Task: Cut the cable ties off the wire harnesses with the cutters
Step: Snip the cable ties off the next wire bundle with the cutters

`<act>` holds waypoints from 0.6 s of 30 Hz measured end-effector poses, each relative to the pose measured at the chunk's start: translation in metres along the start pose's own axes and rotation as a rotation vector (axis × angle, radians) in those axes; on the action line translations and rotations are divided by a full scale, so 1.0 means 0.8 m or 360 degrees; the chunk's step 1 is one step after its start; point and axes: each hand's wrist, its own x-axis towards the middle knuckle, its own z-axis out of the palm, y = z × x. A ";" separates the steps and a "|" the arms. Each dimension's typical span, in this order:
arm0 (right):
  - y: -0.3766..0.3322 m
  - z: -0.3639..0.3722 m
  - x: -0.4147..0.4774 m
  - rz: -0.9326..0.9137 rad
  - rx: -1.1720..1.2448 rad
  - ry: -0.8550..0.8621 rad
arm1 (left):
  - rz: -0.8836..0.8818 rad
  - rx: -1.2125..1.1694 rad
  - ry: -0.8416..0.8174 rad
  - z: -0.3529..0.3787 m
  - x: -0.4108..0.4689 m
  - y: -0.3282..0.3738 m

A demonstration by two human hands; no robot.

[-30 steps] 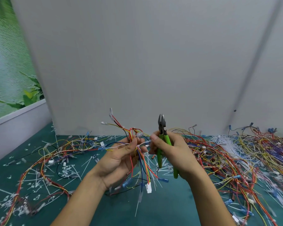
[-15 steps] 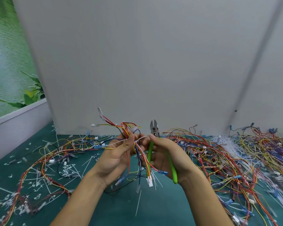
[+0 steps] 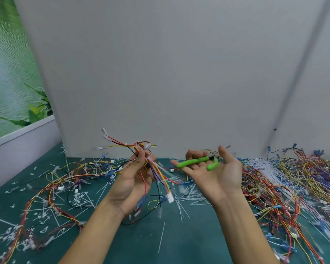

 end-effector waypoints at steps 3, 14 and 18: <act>-0.002 0.000 -0.003 -0.0121 -0.0008 -0.0076 | 0.0032 -0.0005 -0.0071 -0.005 -0.002 0.005; 0.006 0.011 -0.013 0.0300 -0.0877 -0.0258 | 0.0164 0.0133 -0.0138 -0.011 -0.006 0.014; 0.024 0.011 -0.021 0.0221 -0.2034 -0.0080 | 0.0253 0.0181 -0.0085 -0.011 -0.002 0.012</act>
